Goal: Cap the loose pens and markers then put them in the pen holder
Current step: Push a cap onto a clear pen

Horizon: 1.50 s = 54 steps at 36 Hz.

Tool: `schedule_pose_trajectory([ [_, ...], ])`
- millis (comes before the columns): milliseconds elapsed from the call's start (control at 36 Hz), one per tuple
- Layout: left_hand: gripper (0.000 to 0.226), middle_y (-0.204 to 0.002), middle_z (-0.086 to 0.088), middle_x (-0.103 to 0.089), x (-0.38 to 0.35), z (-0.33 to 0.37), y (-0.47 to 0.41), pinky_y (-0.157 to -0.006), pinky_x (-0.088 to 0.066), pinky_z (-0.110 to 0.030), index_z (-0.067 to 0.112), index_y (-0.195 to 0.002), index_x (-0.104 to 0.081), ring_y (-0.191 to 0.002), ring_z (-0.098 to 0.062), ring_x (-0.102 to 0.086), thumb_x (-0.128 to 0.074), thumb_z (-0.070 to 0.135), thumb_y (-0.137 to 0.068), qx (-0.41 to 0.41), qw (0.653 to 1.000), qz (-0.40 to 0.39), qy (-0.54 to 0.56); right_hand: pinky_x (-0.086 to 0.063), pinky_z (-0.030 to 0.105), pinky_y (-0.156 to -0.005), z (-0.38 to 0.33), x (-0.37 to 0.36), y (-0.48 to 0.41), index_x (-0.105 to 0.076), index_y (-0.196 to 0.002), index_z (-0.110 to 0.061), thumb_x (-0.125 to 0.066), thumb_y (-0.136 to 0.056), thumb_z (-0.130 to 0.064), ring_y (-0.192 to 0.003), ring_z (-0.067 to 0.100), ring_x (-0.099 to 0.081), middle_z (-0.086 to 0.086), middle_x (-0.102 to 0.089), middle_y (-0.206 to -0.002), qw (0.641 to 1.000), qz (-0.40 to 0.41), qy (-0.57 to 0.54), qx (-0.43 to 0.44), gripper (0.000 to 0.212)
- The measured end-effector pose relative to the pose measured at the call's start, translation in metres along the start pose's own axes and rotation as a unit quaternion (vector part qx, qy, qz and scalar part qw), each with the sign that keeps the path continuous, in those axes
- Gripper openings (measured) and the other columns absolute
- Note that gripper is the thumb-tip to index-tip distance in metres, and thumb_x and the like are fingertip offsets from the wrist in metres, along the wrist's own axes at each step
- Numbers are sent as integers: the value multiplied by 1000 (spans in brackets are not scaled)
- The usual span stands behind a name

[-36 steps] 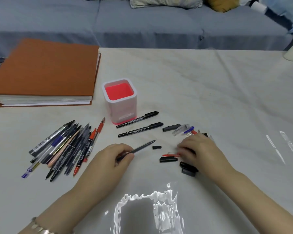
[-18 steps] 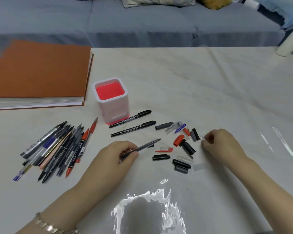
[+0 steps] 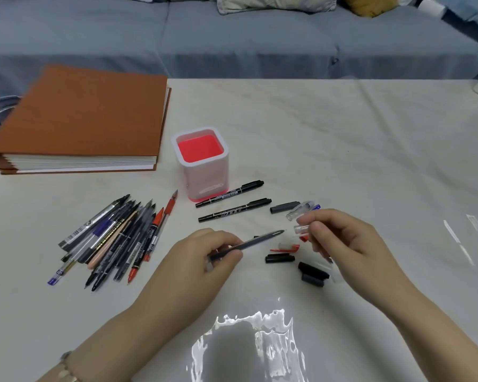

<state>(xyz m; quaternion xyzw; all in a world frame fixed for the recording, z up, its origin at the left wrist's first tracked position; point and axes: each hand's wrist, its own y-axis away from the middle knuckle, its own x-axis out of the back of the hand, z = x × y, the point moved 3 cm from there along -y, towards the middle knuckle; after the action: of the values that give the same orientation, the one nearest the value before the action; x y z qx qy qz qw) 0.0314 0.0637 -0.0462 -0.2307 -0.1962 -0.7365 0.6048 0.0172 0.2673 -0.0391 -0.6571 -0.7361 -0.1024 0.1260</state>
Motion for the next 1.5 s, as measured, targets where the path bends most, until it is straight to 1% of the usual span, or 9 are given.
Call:
schedule_pose_trajectory([
  [306,12,-79,11,-58,3,5,7,-63,-34,-6,37,-86,-66,-81,-5,-53,-60,27,-85,-28,999,7,-13,-43,10,-58,-9,-18,5,-68,-83,-39,-53,-88,-21,-62,-1,-57,-14,-63,-67,999,-52,4,-10,24],
  [417,20,-88,15,-56,6,1,8,-64,-37,-8,34,-95,-60,-76,-2,-54,-49,42,-81,-94,993,28,-63,-43,7,-57,-17,-20,6,-71,-73,-29,-53,-86,0,-56,-2,-58,-9,-62,-55,999,-34,-33,-4,37],
  [694,21,-77,2,-67,7,5,17,-59,-50,-24,9,-90,-71,-66,-11,-61,-54,21,-85,-202,964,103,-142,-39,5,-50,-24,-28,8,-69,-73,-24,-55,-82,7,-50,1,-55,-15,-62,-52,999,-20,-24,22,34],
  [917,19,-72,12,-61,6,-2,17,-58,-45,-16,20,-84,-68,-63,-4,-54,-51,28,-84,-149,982,64,-99,-42,7,-51,-14,-33,10,-70,-72,-25,-60,-82,5,-50,0,-57,-8,-66,-55,998,-42,-41,5,34],
  [1028,25,-61,15,-61,5,-1,9,-42,-42,-20,34,-74,-67,-52,0,-55,-46,45,-81,-143,964,33,-221,-46,13,-63,9,-43,17,-66,-77,-51,-58,-74,-34,-64,2,-60,-26,-64,-69,989,-119,89,20,18],
  [1111,27,-59,16,-61,1,-5,-1,-44,-41,-16,39,-74,-67,-52,2,-57,-42,49,-80,-138,962,6,-234,-41,9,-65,17,-41,19,-62,-80,-52,-52,-75,-45,-74,-3,-59,-35,-60,-77,979,-154,134,24,13],
  [1250,54,-81,9,-61,-15,-7,-8,-67,-41,-18,39,-100,-61,-94,-3,-47,-21,65,-73,-94,974,-77,-189,-38,3,-72,20,-19,12,-70,-94,-28,-44,-78,-45,-81,-12,-55,-39,-58,-83,974,-133,162,82,35],
  [1444,17,-81,20,-62,-15,-4,-9,-69,-34,-10,42,-87,-59,-80,0,-51,-44,46,-90,-42,988,-77,-127,-42,10,-69,29,9,2,-64,-98,-33,-47,-80,-47,-78,0,-59,-9,-67,-78,963,-141,203,104,27],
  [1500,7,-90,36,-59,1,-20,-10,-70,-35,-8,52,-86,-51,-81,0,-53,-47,46,-89,-5,991,-23,-128,-40,7,-67,39,35,-2,-66,-93,-28,-44,-82,-52,-76,-5,-57,-6,-67,-78,951,-93,276,100,34],
])
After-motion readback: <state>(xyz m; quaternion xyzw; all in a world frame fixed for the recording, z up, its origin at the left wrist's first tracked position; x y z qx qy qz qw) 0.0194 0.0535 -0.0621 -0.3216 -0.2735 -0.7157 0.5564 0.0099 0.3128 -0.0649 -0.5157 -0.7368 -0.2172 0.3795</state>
